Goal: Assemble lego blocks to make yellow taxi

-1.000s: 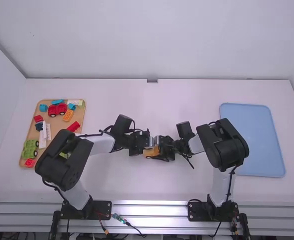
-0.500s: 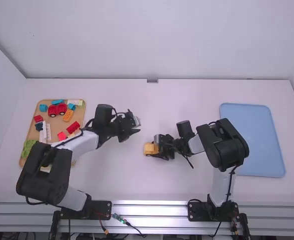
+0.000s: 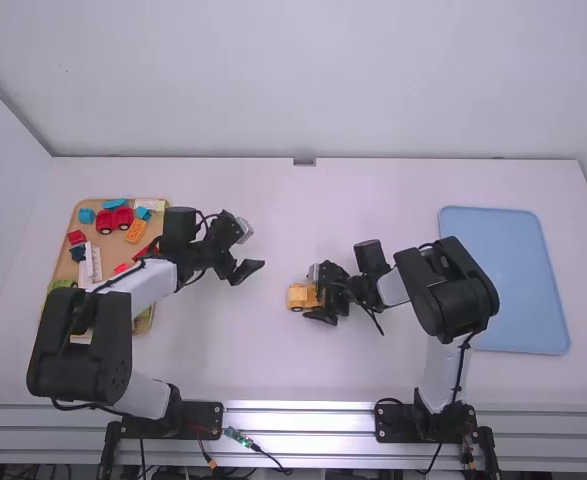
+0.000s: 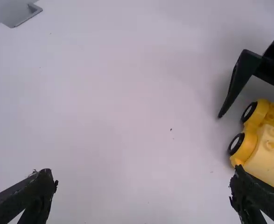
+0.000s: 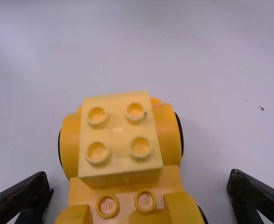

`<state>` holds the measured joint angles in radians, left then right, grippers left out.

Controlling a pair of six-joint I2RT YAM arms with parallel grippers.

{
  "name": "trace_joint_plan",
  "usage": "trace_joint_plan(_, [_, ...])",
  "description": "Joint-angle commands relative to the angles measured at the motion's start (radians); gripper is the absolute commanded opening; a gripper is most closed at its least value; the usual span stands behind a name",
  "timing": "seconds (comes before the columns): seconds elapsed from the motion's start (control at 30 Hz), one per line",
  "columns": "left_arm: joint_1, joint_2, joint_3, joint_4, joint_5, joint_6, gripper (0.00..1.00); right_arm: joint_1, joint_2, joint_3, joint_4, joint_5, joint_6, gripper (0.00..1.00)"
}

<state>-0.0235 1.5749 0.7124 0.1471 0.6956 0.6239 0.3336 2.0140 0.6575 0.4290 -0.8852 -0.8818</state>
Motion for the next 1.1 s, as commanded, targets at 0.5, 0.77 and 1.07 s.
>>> trace_joint_plan(0.5, [0.024,-0.010,0.001,0.093,-0.175,-0.314,0.99,0.013,-0.352,0.044,-0.538,0.503,0.037,1.00])
trace_joint_plan(0.77, [0.071,-0.010,0.142,-0.166,-0.417,-0.547,0.99,0.014,-0.434,0.044,-0.542,0.701,0.233,1.00])
trace_joint_plan(1.07, [0.232,-0.010,0.322,-0.483,-0.740,-0.875,0.99,0.013,-0.534,0.044,-0.494,0.699,0.259,0.99])
